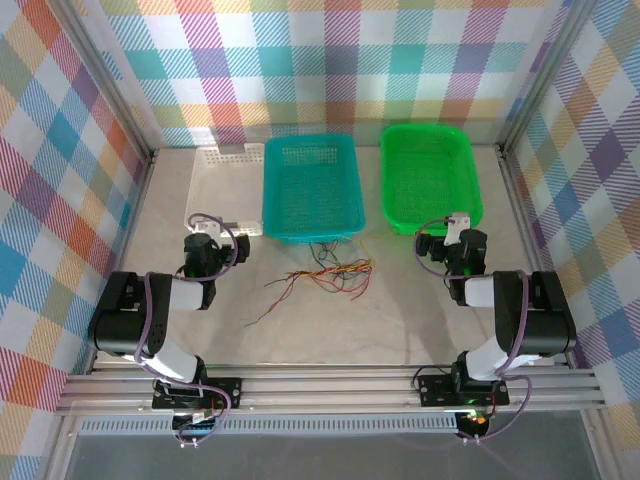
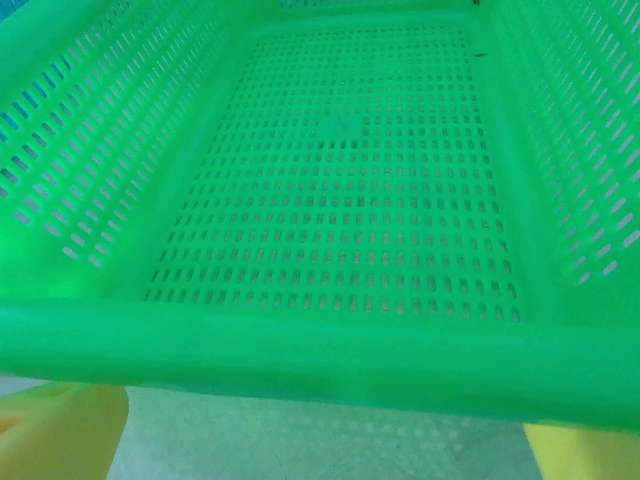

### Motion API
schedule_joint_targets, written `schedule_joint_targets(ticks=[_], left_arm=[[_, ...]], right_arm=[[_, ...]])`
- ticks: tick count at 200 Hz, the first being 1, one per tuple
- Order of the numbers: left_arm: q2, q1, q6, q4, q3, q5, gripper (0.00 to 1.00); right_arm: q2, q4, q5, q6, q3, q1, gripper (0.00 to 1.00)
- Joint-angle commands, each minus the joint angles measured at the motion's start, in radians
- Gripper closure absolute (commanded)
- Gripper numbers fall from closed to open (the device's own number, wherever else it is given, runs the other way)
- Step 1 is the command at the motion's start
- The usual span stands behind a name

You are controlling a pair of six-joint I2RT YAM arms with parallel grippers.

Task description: Untangle the cables

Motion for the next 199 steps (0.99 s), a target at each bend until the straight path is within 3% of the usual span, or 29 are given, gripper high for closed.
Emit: schedule_joint_targets(ticks=[1, 155, 199], left_arm=[[0.002, 0.008, 0.015, -0.004, 0.020, 0.012, 0.00], [0.002, 0.009, 0.015, -0.003, 0.020, 0.012, 0.00], [0.001, 0.009, 0.015, -0.004, 0.020, 0.014, 0.00]], right_arm=[[-0.004, 0.022, -0.023, -0.011, 0.019, 0.000, 0.00], [-0.012, 0.033, -0.027, -0.010, 0.011, 0.001, 0.00], [-0.327, -0.239, 0.110, 0.056, 0.007, 0.004, 0.00]])
